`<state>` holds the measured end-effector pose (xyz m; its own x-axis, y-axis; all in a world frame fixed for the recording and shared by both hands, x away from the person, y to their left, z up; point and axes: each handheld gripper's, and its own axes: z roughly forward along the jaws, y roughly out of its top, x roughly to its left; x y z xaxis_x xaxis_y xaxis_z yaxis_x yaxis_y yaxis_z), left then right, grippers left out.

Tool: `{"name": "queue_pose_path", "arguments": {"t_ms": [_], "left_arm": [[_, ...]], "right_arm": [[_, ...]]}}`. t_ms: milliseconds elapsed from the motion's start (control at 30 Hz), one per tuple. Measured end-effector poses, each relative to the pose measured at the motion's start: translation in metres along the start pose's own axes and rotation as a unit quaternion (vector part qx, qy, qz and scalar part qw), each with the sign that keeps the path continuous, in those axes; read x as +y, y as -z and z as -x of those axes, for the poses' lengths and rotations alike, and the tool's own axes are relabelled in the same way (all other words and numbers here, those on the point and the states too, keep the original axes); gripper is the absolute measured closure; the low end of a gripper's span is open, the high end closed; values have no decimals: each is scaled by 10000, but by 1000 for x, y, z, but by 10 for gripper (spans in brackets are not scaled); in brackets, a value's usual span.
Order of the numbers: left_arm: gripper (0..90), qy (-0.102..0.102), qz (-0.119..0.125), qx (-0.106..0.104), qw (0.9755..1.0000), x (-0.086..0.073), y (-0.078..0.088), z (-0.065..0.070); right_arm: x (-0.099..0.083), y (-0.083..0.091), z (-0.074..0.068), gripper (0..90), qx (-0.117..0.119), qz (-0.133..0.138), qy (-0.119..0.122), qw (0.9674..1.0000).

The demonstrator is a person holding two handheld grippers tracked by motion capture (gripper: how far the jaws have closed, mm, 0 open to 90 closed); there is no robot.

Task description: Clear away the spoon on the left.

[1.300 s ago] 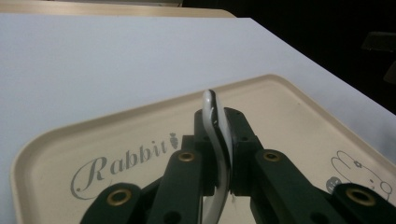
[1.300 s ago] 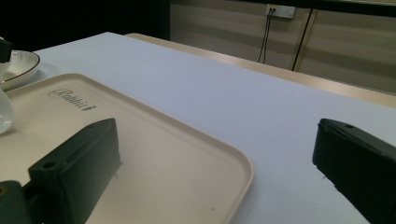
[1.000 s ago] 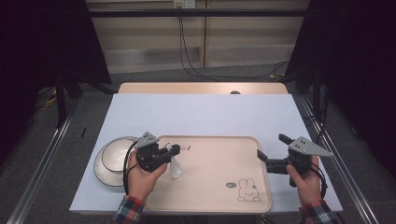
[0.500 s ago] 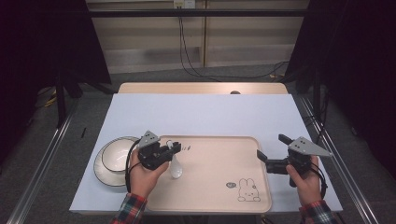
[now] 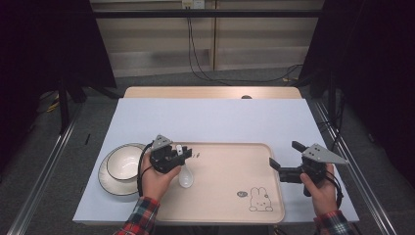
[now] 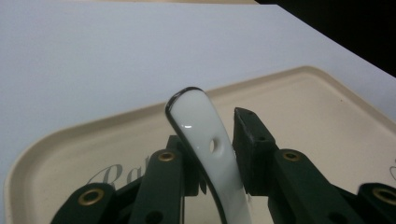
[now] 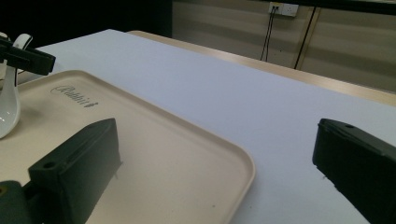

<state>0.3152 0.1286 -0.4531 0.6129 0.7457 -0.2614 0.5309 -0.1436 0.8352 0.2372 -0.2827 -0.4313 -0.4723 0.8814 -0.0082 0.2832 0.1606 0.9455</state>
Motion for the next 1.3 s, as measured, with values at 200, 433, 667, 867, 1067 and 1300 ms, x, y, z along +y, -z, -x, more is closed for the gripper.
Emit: {"name": "queue_pose_path", "arguments": {"t_ms": [200,433,667,867,1067,1300], "left_arm": [[706,-11,-40,42,10000,-4,-2,-3],[676,63,-94,112,9999,-4,-4,-4],[643,63,-178,198,9996,-5,-7,-4],[625,104,-194,245,9995,-5,-10,-5],[586,41,-172,323,9993,-3,-10,-6],[552,40,-215,356,9991,-3,-11,-6]], "right_arm": [[0,0,-1,4,17,2,5,10000],[0,-1,-2,4,59,-23,30,10000],[0,-1,-2,4,68,-11,23,10000],[0,-1,-2,4,77,-23,35,10000],[0,-1,-2,4,96,-24,11,9999],[0,-1,-3,4,83,12,33,10000]]}}
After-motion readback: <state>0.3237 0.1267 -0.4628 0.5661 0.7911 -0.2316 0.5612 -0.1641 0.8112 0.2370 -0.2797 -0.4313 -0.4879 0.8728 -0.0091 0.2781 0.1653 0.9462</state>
